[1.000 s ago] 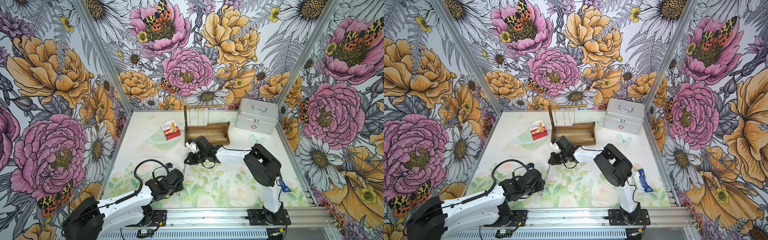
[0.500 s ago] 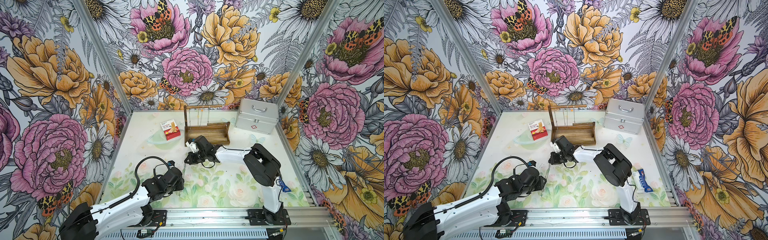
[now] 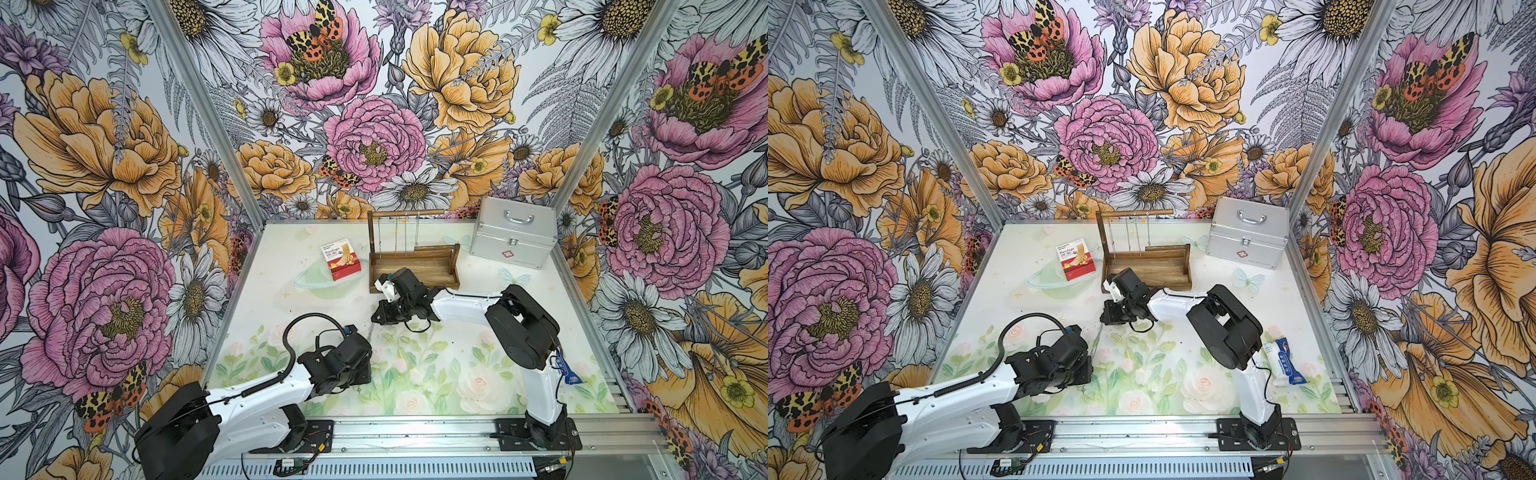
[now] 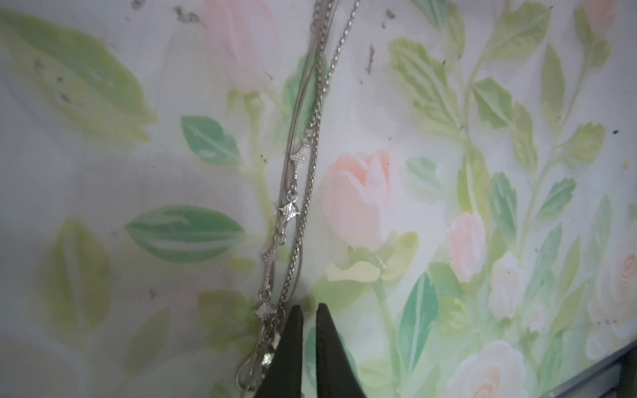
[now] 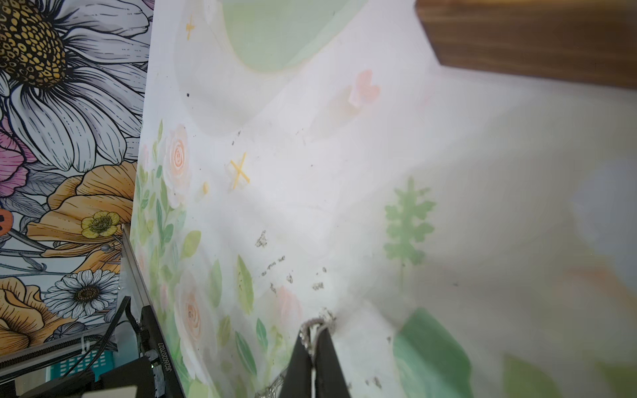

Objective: Take the necklace off the jewelry display stand
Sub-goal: Place the necklace at the center of the board.

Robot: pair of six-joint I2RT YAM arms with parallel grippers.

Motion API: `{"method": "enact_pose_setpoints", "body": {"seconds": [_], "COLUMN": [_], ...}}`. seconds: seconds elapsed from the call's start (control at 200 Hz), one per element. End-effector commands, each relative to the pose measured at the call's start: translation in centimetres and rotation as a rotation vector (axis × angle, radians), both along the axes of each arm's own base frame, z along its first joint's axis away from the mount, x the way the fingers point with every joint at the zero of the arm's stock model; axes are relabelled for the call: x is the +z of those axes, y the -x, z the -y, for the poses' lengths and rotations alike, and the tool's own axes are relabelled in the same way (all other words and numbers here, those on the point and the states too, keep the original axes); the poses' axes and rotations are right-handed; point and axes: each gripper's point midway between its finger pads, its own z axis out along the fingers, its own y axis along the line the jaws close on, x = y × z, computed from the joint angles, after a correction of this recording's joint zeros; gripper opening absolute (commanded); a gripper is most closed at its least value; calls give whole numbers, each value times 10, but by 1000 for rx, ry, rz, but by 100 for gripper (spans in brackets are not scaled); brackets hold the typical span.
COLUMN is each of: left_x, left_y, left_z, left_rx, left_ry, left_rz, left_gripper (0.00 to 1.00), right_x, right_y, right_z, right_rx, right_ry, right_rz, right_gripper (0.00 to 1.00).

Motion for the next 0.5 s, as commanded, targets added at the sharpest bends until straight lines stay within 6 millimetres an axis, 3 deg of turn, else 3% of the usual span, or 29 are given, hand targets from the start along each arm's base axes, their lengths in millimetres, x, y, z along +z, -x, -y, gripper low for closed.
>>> {"method": "enact_pose_setpoints", "body": {"seconds": [0.0,0.495], "left_x": [-7,-24], "left_y": [5,21], "left_z": [1,-25], "left_rx": [-23,115], "left_ry": [1,-25], "left_rz": [-27,-55], "left_gripper": [11,4], "right_x": [-4,-10], "right_y": [-9,-12], "right_z": [-2,-1], "right_rx": [-18,-24], "right_ry": [9,22], "right_rz": [-1,-10], "right_gripper": [0,0]}}
